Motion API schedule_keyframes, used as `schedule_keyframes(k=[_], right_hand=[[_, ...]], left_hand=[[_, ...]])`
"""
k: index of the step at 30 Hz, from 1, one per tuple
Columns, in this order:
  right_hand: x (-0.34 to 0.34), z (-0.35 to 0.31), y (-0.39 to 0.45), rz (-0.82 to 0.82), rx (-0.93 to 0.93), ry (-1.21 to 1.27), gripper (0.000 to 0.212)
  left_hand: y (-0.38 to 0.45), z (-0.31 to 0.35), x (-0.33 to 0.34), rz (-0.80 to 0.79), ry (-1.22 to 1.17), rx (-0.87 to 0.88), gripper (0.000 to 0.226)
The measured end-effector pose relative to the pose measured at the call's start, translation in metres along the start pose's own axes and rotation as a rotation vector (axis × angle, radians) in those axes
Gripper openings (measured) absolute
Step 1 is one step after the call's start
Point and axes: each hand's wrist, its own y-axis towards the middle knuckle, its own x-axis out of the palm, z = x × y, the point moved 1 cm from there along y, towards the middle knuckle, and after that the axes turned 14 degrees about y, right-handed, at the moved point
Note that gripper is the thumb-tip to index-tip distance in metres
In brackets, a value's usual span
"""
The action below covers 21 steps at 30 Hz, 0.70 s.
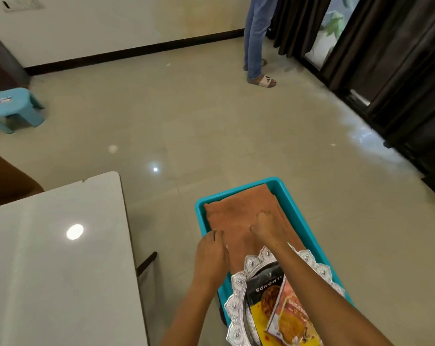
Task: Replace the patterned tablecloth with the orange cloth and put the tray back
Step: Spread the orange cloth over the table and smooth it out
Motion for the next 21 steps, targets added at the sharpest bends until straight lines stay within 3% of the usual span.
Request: schedule_keyframes(k=[3, 7, 9, 17, 21], right_hand=[[0.005, 0.021, 0.030, -0.031, 0.083, -0.079, 0.035], [0.012, 0.032, 0.054, -0.033, 0.145, -0.063, 0.105], [0.012, 0.034, 0.063, -0.019, 0.179, -0.049, 0.126], [0.016, 0.052, 0.102, -0.157, 0.348, 0.075, 0.145], [0.024, 0.062, 0.111, -0.113, 0.356, 0.115, 0.155]], left_hand=[[0.014, 0.003, 0.017, -0.038, -0.004, -0.013, 0.026], [0.026, 0.003, 0.038, 0.018, 0.084, 0.086, 0.025], [0.028, 0.001, 0.049, -0.001, 0.113, 0.106, 0.030], [0.035, -0.009, 0.082, -0.031, 0.171, 0.128, 0.033], [0.040, -0.007, 0.089, -0.004, 0.166, 0.110, 0.027]])
